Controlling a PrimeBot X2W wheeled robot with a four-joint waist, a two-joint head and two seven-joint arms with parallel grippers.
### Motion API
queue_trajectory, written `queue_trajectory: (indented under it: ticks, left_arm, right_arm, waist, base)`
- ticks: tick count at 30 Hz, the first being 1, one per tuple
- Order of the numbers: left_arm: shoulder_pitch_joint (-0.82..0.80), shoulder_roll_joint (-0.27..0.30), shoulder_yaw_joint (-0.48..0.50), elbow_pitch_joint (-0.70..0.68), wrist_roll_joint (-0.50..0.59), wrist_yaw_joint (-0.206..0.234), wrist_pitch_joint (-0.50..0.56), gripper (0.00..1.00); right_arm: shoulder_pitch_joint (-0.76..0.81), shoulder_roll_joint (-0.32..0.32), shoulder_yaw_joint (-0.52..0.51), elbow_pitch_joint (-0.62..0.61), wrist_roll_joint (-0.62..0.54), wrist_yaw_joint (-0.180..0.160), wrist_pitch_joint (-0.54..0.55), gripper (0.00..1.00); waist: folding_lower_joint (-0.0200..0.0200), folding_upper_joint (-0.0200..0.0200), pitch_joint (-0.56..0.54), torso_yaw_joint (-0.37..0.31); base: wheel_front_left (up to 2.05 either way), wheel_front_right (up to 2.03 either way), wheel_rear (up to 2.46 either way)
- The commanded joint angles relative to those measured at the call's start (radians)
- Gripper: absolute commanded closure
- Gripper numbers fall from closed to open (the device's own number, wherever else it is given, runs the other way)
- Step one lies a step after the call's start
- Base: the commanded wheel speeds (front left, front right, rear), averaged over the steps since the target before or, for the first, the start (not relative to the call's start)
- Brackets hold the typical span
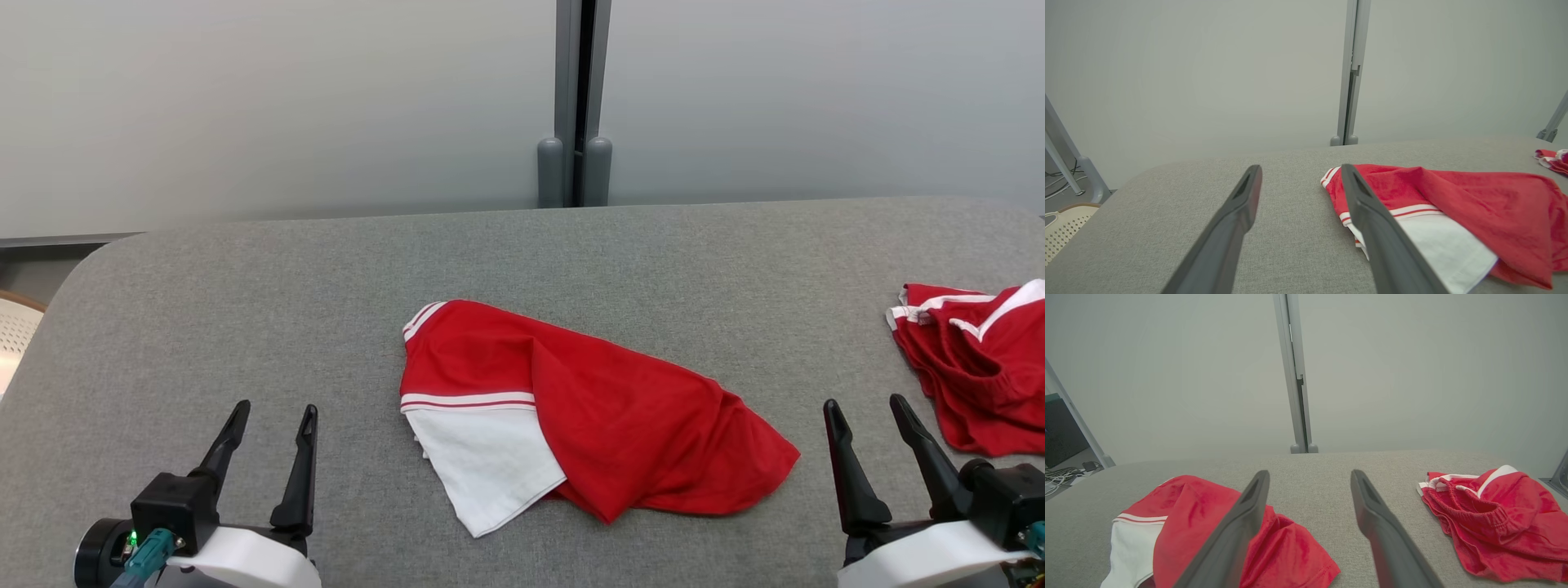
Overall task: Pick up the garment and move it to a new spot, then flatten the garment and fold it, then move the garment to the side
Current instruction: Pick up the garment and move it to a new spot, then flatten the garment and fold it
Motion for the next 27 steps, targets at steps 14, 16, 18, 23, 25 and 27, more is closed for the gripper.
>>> queue_trajectory:
  ticks: [14, 16, 18, 23, 25, 27]
  left_arm:
    - [-0.095, -0.038, -0.122, 0.02, 0.044, -0.053, 0.049, 0.0]
    - [-0.112, -0.05, -0.148, 0.035, 0.051, -0.065, 0.06, 0.0]
    - [-0.146, -0.074, -0.196, 0.072, 0.061, -0.094, 0.084, 0.0]
    - [-0.201, -0.123, -0.292, 0.208, 0.076, -0.161, 0.129, 0.0]
    - [-0.212, -0.134, -0.316, 0.265, 0.075, -0.18, 0.149, 0.0]
    - [-0.228, -0.14, -0.329, 0.314, 0.074, -0.194, 0.159, 0.0]
  right_arm:
    - [-0.018, 0.003, 0.0, -0.016, -0.003, 0.0, 0.004, 0.0]
    - [-0.024, 0.004, 0.004, -0.015, -0.002, 0.0, 0.005, 0.0]
    - [-0.033, 0.005, 0.009, -0.018, -0.002, 0.0, 0.006, 0.0]
    - [-0.06, 0.006, 0.021, -0.002, 0.006, 0.0, -0.006, 0.0]
    - [-0.068, 0.007, 0.021, 0.003, 0.009, 0.0, -0.009, 0.0]
    - [-0.072, 0.008, 0.021, 0.01, 0.009, 0.0, -0.014, 0.0]
  waist:
    - [0.0, -0.0001, 0.049, 0.009]
    - [0.0, -0.0001, 0.059, 0.008]
    - [0.0, -0.0001, 0.088, 0.003]
    - [0.0, -0.0001, 0.138, -0.02]
    - [0.0, -0.0001, 0.156, -0.027]
    - [0.0, -0.0001, 0.167, -0.033]
  base:
    - [0.0, 0.0, 0.0]
    - [0.0, 0.0, 0.0]
    - [0.0, 0.0, 0.0]
    - [0.0, 0.0, 0.0]
    - [0.0, 0.0, 0.0]
    - [0.0, 0.0, 0.0]
